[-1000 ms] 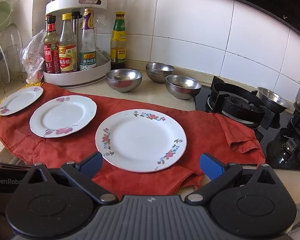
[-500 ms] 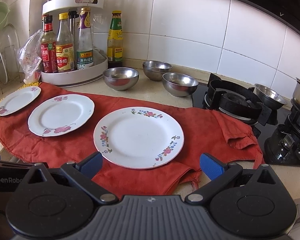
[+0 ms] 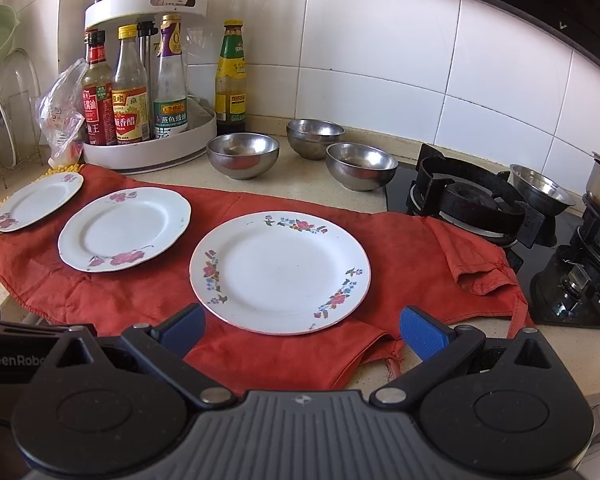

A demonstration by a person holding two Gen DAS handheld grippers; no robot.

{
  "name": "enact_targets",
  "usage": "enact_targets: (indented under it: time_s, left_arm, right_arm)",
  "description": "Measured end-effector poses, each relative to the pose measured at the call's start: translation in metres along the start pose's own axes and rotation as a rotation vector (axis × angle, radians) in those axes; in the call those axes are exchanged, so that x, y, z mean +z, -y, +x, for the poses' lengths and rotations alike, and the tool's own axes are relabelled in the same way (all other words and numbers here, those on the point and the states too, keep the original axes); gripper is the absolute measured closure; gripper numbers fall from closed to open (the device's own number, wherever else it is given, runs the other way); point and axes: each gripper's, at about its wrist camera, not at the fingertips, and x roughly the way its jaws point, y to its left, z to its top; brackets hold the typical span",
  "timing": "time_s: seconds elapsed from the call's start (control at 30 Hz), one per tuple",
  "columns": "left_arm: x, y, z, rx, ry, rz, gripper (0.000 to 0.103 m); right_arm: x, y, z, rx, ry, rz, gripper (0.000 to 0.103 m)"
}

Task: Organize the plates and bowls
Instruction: 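Move both tools forward over the plates on the red cloth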

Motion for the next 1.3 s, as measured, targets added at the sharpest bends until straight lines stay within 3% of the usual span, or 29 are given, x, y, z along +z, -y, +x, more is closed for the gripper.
enact_targets:
  time_s: [0.7, 1.3]
  left_arm:
    - [0.0, 0.011, 0.007, -0.023, -0.015, 0.025, 0.0]
    - [0.022, 0.037, 0.028, -0.026, -0.021, 0.047, 0.0]
  right_arm:
    - [-0.004, 0.012, 0.003, -0.023, -0.025, 0.028, 0.0]
    - [0.011, 0.035, 0.033, -0.013, -0.039, 0.063, 0.0]
